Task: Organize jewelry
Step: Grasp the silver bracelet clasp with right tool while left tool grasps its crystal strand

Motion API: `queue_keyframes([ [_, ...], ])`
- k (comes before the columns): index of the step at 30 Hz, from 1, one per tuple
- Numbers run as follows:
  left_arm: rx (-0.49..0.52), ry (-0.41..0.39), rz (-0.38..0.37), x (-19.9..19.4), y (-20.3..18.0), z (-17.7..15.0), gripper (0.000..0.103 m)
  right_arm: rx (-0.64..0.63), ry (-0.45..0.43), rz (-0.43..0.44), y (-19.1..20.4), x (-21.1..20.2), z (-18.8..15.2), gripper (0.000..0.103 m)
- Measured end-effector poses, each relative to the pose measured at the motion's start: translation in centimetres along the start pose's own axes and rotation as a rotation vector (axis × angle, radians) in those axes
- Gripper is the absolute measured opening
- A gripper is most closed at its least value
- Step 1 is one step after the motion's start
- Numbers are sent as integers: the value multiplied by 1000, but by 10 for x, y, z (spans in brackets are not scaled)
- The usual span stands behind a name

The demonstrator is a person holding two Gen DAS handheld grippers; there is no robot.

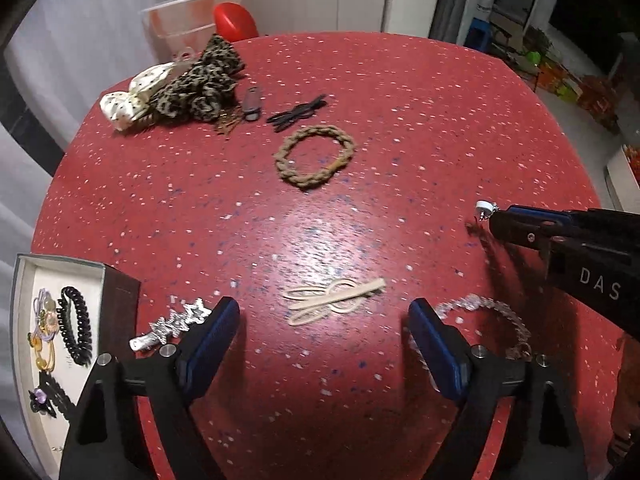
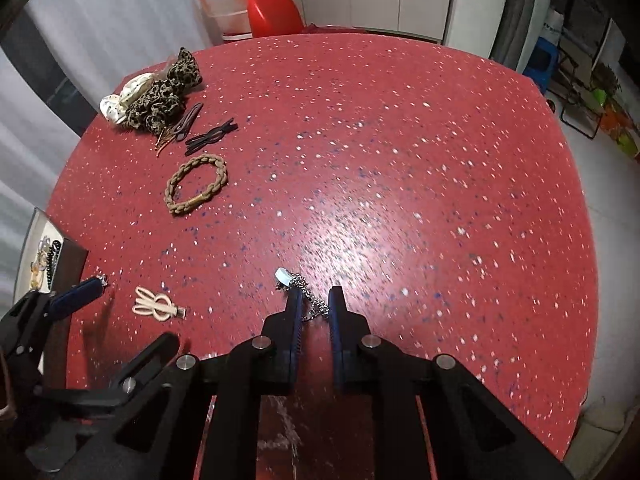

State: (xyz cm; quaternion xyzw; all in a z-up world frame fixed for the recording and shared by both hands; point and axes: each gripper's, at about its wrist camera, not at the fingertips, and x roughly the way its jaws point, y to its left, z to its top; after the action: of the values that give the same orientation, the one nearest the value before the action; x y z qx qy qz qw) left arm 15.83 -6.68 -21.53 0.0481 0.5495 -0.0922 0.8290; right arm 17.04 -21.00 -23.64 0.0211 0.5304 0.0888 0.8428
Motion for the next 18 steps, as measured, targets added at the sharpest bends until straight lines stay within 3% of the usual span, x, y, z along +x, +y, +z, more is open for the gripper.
queue_keyframes([
  [7,61,6,-74,-7,-24,-12,88,37,3,4,-20,-12,-13,14],
  [9,67,15,-78,-4,-30,-12,88,49,4,0,-26,-14,-16,14],
  [11,76,27,-85,-1,-37,-12,79,60,5,-2,-32,-17,-18,14],
  [18,102,18,-102,-5,-52,-13,79,91,0,-3,-46,-26,-26,14],
])
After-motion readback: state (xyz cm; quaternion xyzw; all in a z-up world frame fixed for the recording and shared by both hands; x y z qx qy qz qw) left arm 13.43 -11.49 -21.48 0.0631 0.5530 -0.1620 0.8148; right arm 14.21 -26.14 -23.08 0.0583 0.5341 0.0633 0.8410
